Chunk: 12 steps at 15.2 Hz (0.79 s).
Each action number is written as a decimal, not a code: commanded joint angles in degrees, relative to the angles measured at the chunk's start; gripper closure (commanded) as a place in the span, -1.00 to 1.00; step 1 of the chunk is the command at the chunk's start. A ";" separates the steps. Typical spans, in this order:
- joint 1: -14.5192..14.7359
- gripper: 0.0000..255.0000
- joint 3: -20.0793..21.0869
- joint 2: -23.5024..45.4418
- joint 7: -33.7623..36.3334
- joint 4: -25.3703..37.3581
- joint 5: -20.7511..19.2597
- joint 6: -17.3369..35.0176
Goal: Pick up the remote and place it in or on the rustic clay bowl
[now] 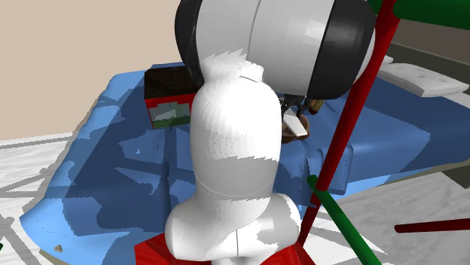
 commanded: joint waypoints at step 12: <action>0.05 -1.00 0.41 -2.00 0.76 3.91 -0.99 -5.78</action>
